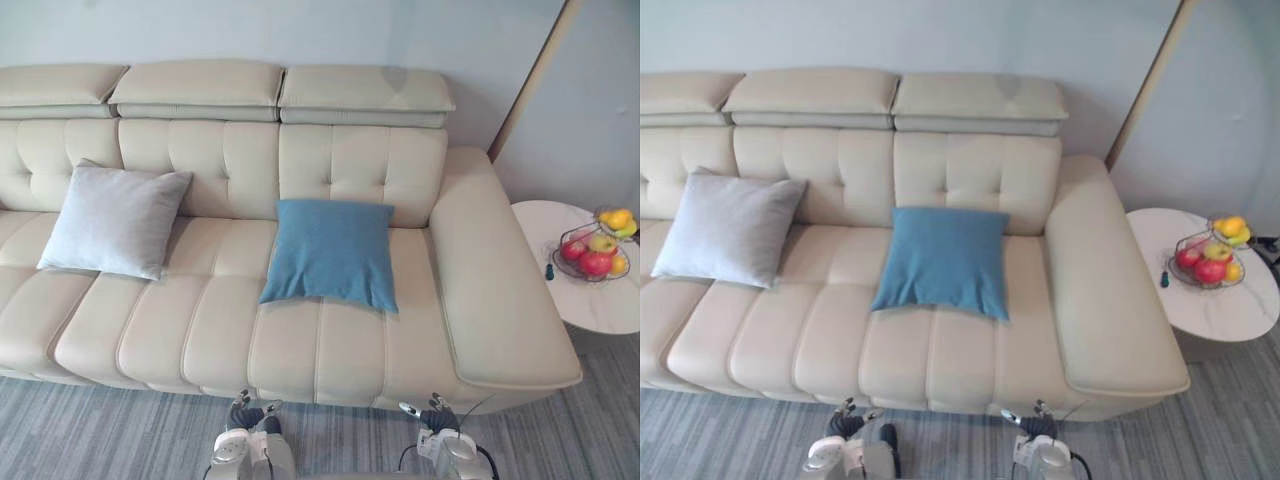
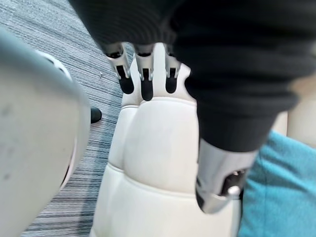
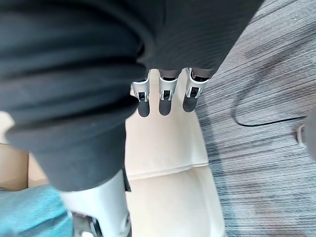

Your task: Pick up cushions and gather them together orderly.

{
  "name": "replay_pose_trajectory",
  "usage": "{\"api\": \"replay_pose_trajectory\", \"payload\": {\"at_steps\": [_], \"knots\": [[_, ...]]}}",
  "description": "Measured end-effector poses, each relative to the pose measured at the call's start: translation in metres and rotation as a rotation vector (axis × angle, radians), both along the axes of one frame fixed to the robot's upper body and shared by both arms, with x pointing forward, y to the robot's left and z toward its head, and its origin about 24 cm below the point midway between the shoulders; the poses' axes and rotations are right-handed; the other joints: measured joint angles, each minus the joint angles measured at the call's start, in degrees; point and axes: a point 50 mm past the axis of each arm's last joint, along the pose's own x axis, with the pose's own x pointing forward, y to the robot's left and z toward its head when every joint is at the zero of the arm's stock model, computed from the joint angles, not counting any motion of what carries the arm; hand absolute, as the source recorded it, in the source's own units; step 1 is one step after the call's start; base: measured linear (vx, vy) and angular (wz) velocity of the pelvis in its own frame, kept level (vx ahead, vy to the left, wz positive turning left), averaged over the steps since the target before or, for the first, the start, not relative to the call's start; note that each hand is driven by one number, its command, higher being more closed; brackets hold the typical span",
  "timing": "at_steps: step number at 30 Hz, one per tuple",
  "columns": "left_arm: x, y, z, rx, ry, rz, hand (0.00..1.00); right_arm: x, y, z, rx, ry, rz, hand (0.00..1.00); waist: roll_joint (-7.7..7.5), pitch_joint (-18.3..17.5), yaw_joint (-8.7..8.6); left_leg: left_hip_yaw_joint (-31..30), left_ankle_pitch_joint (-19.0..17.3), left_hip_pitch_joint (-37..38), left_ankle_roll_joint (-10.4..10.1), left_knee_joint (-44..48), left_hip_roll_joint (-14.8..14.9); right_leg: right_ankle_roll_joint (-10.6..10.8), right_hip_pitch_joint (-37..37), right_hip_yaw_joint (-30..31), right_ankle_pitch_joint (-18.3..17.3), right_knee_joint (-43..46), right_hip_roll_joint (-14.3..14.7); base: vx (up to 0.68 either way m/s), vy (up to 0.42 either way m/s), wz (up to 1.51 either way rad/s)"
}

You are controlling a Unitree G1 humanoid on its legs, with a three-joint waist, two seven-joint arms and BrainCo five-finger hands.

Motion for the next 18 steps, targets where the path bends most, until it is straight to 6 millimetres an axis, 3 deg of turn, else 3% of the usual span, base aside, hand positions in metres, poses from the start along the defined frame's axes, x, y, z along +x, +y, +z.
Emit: {"api": "replay_pose_trajectory", "payload": {"at_steps": [1, 2, 3, 4, 5, 8, 10, 12, 13, 18], "knots": [[-0.002, -0.002, -0.001, -0.003, 0.006, -0.004, 0.0, 0.0, 0.002, -0.001, 0.001, 0.004, 0.003, 0.0, 0.13, 0.05, -0.35, -0.87, 3.94, 0.03, -0.53, -2.9, -0.06, -1.15, -0.1, -1.41, 0.44, -1.1, 0.07, -0.33, -0.086, 0.25], [0.0, -0.003, 0.0, -0.006, 0.001, -0.007, 0.0, 0.0, 0.003, -0.001, 0.003, 0.004, 0.0, 0.0, -0.5, 0.25, -0.76, -1.44, 5.59, -0.12, -0.62, -4.33, -0.44, -2.34, -0.09, -2.94, 0.8, -2.14, -0.52, -0.36, -0.061, 0.23], [0.005, -0.004, 0.002, -0.007, -0.012, -0.014, 0.0, 0.003, 0.005, 0.0, 0.009, -0.004, -0.005, 0.0, -0.99, 0.79, -0.91, -2.49, 1.01, -0.89, 0.46, 0.26, -0.85, -3.38, -0.75, -4.79, 1.43, -3.05, -1.58, -0.21, 0.011, 0.15], [0.006, -0.004, 0.002, -0.006, -0.013, -0.013, 0.0, 0.003, 0.004, 0.0, 0.007, -0.004, -0.013, 0.0, -1.43, 1.05, -1.05, -2.76, -2.75, -1.09, 0.84, 4.5, -1.7, -3.28, -1.1, -5.01, 2.12, -3.13, -2.4, -0.32, 0.093, 0.14], [0.007, -0.004, 0.003, -0.007, -0.018, -0.012, 0.0, -0.004, 0.001, -0.002, 0.005, 0.012, -0.036, 0.0, -2.22, 1.42, -1.33, -3.39, -8.85, -0.69, 1.52, 12.08, -2.79, -2.58, -1.0, -5.23, 3.85, -4.45, -3.72, -0.28, 0.123, 0.17], [0.004, -0.003, 0.002, -0.009, -0.012, -0.002, 0.0, -0.013, -0.001, -0.005, 0.005, 0.039, -0.05, 0.0, -2.23, 1.35, -1.63, -4.11, -18.14, 2.29, 1.27, 18.92, -2.23, -1.26, -1.19, -4.91, 6.99, -8.07, -4.27, -0.24, 0.237, 0.07], [-0.001, 0.0, -0.001, -0.012, 0.003, 0.02, 0.0, -0.02, 0.0, -0.009, 0.016, 0.062, -0.064, 0.0, -1.85, 1.19, -1.87, -3.42, -22.8, 4.91, 0.04, 15.38, -2.62, 0.63, -1.45, -3.72, 8.3, -8.79, -3.91, -0.14, 0.288, -0.12], [-0.014, 0.024, -0.003, 0.046, 0.039, 0.052, 0.0, -0.037, 0.021, -0.019, 0.099, 0.129, -0.085, 0.0, -5.01, -1.05, -2.25, -1.13, -19.93, 7.61, 1.12, 7.85, -6.27, 1.24, -0.58, -1.67, 11.21, -14.24, -5.71, -0.05, 0.228, -0.23], [-0.018, 0.028, -0.005, 0.055, 0.057, 0.052, 0.0, -0.039, 0.021, -0.02, 0.103, 0.137, -0.092, 0.0, -5.49, -1.42, -2.41, -0.91, -18.52, 8.45, 1.58, 5.23, -7.54, 0.94, 0.4, -0.9, 12.5, -16.94, -6.04, 0.0, 0.169, 0.0], [-0.036, 0.03, -0.014, 0.057, 0.141, 0.051, 0.0, -0.052, 0.005, -0.023, 0.092, 0.169, -0.172, 0.0, -4.23, -3.04, -3.89, -0.97, -13.65, 12.97, 3.79, -4.2, -11.73, 0.82, 4.55, -0.54, 17.53, -24.57, -7.06, 0.06, 0.102, 0.1]]}}
